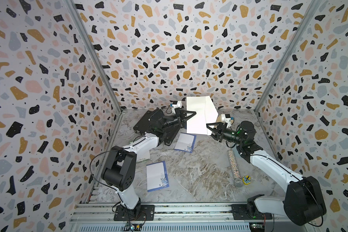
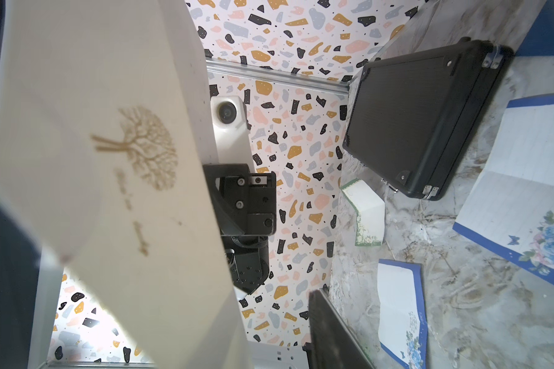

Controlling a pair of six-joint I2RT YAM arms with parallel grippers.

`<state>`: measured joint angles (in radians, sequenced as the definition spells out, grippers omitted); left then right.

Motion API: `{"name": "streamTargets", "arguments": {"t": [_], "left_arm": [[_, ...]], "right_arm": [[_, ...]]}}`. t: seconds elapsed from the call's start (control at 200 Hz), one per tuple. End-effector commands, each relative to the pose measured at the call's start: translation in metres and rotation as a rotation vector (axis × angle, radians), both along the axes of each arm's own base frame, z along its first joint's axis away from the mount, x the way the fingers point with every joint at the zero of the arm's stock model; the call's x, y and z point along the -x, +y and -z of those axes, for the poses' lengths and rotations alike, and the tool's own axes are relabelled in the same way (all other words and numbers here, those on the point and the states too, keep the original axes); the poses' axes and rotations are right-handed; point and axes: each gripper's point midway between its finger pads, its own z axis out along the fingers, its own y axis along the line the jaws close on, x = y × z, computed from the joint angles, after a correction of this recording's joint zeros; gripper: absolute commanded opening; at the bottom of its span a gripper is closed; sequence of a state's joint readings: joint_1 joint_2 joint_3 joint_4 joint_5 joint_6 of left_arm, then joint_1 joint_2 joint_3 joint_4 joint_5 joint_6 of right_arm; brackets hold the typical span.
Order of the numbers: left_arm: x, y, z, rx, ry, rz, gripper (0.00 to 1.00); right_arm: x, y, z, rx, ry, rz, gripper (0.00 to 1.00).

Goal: Take the letter paper out of the envelope
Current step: Pick up the envelope from the center of the board.

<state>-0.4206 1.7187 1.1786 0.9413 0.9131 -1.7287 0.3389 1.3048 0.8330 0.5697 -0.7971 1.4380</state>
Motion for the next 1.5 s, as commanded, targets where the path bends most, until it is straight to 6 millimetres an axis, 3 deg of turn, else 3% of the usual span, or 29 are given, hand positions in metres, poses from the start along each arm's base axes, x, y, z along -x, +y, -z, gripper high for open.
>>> {"name": "streamTargets", "arguments": {"t": [0.0, 0.24, 0.435, 0.536, 0.711, 0.761, 0.776, 0.806, 0.831, 0.981, 1.076, 1.226, 1.356, 1.496], "left_arm": [[0.018, -0.002, -0.026, 0.033, -0.076, 0.027, 0.00], [0.018, -0.003, -0.022, 0.018, -0.076, 0.033, 0.00], [0.018, -0.005, -0.007, -0.032, -0.071, 0.034, 0.00], [0.017, -0.005, -0.002, -0.050, -0.072, 0.034, 0.00], [0.016, -0.006, -0.001, -0.070, -0.074, 0.034, 0.00], [0.017, -0.006, 0.002, -0.089, -0.072, 0.032, 0.00], [0.017, -0.006, 0.003, -0.095, -0.069, 0.031, 0.04], [0.017, -0.006, 0.005, -0.111, -0.067, 0.029, 0.23], [0.017, -0.006, 0.007, -0.127, -0.064, 0.024, 0.31], [0.021, 0.002, 0.024, -0.289, -0.049, -0.017, 0.49], [0.022, 0.010, 0.031, -0.390, -0.045, -0.060, 0.50], [0.025, 0.015, 0.018, -0.442, -0.074, -0.093, 0.44], [0.029, 0.005, 0.004, -0.441, -0.102, -0.069, 0.39], [0.031, -0.011, -0.007, -0.438, -0.133, -0.040, 0.36]], "right_arm": [[-0.003, 0.006, -0.027, -0.045, -0.072, -0.021, 0.40], [-0.002, 0.009, -0.032, -0.058, -0.085, -0.020, 0.34], [-0.001, 0.011, -0.051, -0.131, -0.101, -0.041, 0.33], [0.001, 0.011, -0.051, -0.120, -0.099, -0.042, 0.25], [0.004, 0.009, -0.043, -0.082, -0.085, -0.031, 0.00], [0.004, 0.008, -0.040, -0.055, -0.082, -0.022, 0.00], [0.004, 0.007, -0.038, -0.043, -0.081, -0.017, 0.00], [0.005, 0.006, -0.036, -0.014, -0.080, -0.010, 0.00], [0.006, 0.004, -0.032, 0.018, -0.078, -0.003, 0.00], [0.016, -0.021, 0.002, 0.367, -0.074, 0.083, 0.00], [0.020, -0.040, 0.015, 0.553, -0.095, 0.113, 0.00], [0.020, -0.061, 0.018, 0.759, -0.185, 0.154, 0.00], [0.014, -0.072, 0.019, 0.891, -0.264, 0.179, 0.00], [0.009, -0.069, 0.015, 0.985, -0.358, 0.173, 0.00]]}}
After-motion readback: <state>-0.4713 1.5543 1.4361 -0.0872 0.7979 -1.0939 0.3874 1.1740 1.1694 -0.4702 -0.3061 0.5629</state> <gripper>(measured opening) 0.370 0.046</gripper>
